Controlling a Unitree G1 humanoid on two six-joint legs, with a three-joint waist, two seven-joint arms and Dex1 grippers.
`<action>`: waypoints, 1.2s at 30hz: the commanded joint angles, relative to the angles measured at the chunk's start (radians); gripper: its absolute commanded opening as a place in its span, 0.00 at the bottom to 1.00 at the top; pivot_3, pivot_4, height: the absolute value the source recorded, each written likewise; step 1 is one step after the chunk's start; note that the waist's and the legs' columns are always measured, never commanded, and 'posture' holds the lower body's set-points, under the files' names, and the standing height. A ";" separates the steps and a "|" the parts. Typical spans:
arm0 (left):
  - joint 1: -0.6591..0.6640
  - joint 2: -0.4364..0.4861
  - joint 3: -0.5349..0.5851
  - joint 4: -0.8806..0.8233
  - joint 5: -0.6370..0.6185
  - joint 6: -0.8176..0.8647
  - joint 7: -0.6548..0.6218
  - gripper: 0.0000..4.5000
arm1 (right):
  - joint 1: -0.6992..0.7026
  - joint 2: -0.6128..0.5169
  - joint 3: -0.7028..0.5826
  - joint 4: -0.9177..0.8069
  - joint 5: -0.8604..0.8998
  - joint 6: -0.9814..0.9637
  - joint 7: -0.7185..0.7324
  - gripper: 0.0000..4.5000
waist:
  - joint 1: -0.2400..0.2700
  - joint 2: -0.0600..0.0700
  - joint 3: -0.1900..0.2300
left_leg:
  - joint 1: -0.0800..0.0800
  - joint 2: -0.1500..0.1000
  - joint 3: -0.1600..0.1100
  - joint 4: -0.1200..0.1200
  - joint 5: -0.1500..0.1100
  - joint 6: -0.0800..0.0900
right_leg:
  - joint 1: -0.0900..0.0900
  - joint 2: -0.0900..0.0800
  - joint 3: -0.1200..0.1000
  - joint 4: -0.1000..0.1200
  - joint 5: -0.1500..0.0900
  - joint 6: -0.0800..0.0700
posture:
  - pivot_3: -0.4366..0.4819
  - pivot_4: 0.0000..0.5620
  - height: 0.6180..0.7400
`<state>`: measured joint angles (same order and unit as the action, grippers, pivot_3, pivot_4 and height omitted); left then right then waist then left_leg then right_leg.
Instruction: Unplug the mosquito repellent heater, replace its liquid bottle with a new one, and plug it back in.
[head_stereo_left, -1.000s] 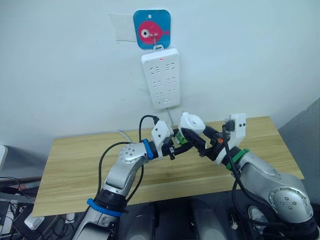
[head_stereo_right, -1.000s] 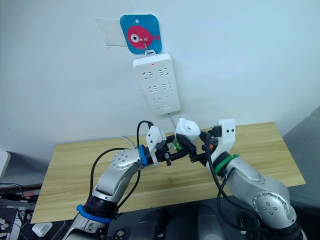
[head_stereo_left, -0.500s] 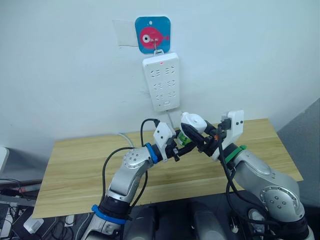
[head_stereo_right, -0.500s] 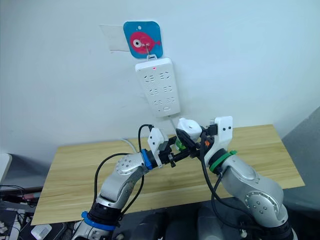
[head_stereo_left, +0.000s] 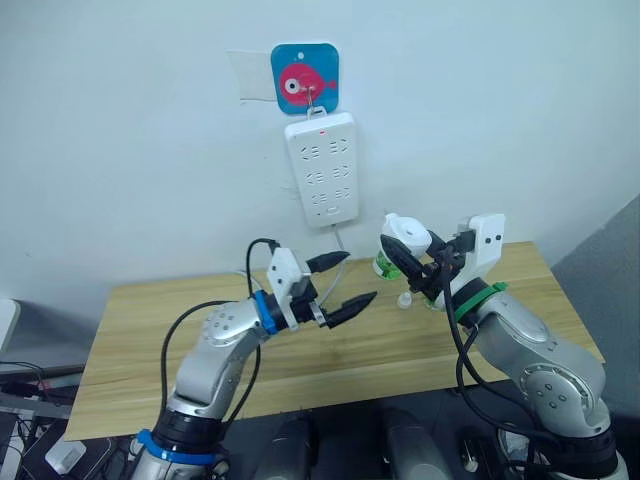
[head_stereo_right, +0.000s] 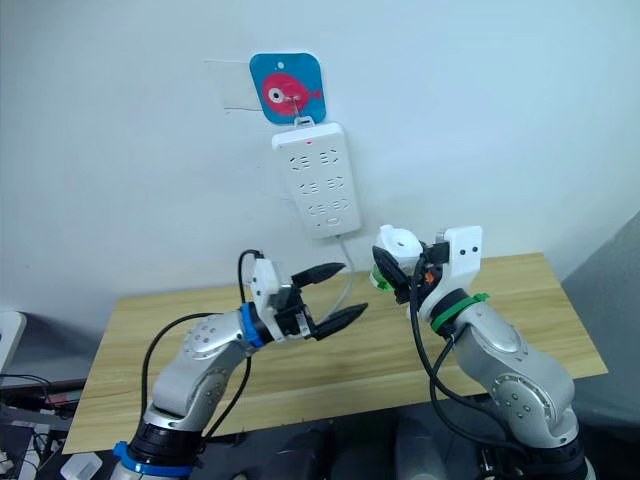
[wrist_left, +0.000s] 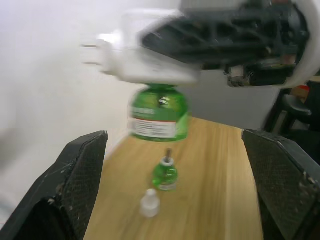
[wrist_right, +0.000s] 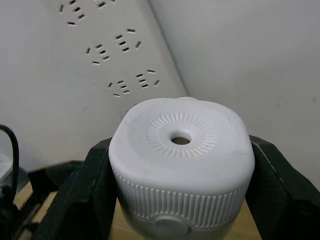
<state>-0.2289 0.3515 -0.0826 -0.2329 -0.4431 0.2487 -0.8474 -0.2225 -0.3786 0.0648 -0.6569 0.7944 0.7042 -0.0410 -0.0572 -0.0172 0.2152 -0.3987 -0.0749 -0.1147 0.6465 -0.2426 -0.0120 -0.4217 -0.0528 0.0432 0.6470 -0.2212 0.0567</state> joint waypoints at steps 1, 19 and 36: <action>-0.107 0.058 0.117 0.047 -0.060 0.004 -0.020 1.00 | -0.031 -0.003 0.021 -0.045 -0.071 -0.036 0.047 0.67 | 0.001 0.000 0.000 | 0.000 0.000 0.000 0.000 0.000 0.000 | 0.000 0.000 -0.001 0.000 0.000 0.000 | 0.33 0.31 1.00; -0.498 0.035 0.116 0.676 0.098 -0.313 -0.164 1.00 | -0.150 0.053 0.030 -0.025 -0.127 0.018 0.133 0.67 | -0.010 0.000 -0.001 | 0.000 0.000 0.000 0.000 0.000 0.000 | -0.001 -0.001 0.000 0.000 0.000 0.000 | 0.30 0.31 1.00; -0.546 0.044 0.168 0.699 0.037 -0.204 -0.235 0.30 | -0.166 0.074 0.070 0.016 -0.180 0.055 0.206 0.67 | -0.030 0.000 -0.001 | 0.000 0.000 -0.001 0.000 0.000 0.000 | -0.002 -0.001 0.000 0.001 0.000 0.000 | 0.32 0.30 1.00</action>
<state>-0.7551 0.3969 0.0820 0.4878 -0.3934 0.0431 -1.0727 -0.3697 -0.3129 0.1258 -0.6172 0.6176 0.7624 0.1550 -0.0874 -0.0176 0.2139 -0.3992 -0.0753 -0.1158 0.6463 -0.2427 -0.0120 -0.4236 -0.0536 0.0429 0.6478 -0.2207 0.0564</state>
